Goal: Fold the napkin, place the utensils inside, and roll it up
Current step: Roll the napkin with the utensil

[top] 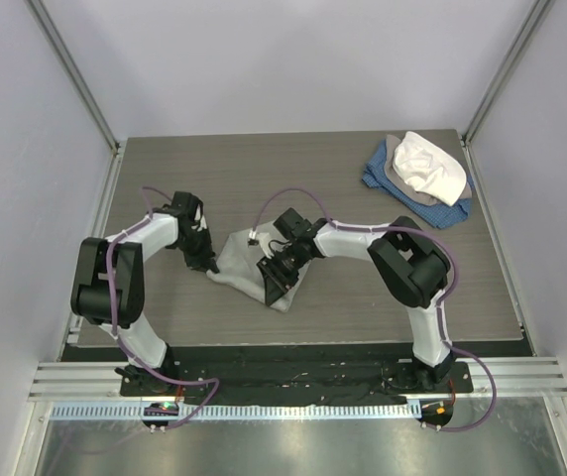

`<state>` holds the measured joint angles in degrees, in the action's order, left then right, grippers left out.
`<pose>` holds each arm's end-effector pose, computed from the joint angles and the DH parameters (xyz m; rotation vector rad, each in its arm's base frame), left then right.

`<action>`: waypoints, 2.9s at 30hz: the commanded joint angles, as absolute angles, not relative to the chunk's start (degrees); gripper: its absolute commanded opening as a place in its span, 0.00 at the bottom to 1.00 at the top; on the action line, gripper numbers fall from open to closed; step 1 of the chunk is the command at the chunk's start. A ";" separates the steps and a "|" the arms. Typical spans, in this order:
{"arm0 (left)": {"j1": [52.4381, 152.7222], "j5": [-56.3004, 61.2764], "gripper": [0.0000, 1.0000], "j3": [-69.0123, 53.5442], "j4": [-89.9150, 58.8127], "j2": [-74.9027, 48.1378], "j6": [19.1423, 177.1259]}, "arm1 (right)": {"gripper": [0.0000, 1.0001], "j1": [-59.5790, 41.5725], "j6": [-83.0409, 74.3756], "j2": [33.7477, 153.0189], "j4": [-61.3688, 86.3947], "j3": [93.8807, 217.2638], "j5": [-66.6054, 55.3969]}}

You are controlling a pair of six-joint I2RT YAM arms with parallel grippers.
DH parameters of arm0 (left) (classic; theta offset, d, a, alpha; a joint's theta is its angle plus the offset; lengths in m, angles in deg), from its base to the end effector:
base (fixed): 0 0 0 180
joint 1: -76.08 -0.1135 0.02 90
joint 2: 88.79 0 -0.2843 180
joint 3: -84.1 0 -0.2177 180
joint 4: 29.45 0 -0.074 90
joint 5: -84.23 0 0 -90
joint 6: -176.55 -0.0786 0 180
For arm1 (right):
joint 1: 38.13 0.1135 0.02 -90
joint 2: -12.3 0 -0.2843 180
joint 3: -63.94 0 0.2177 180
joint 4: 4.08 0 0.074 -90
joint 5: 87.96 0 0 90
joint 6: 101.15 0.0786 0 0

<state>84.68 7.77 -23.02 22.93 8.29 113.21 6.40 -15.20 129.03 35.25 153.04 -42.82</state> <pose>0.2825 -0.0613 0.1601 -0.4235 2.9282 -0.4401 0.2402 0.3141 0.1471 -1.3512 2.4277 1.2675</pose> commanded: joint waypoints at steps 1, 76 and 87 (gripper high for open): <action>84.61 9.08 0.00 -21.63 25.75 9.65 111.34 | 0.46 7.31 -15.63 124.30 42.59 154.11 -30.87; 82.23 15.85 0.50 -46.24 -13.09 -12.68 126.90 | 0.18 6.08 -14.57 141.68 38.55 165.45 -43.14; 83.99 16.90 0.24 -46.94 -11.34 -8.72 127.69 | 0.20 5.64 -13.70 141.59 39.16 167.48 -40.51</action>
<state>83.00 15.31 -46.43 -10.42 -10.38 127.07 5.42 -12.67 139.48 35.29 167.09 -46.41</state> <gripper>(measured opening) 0.284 0.192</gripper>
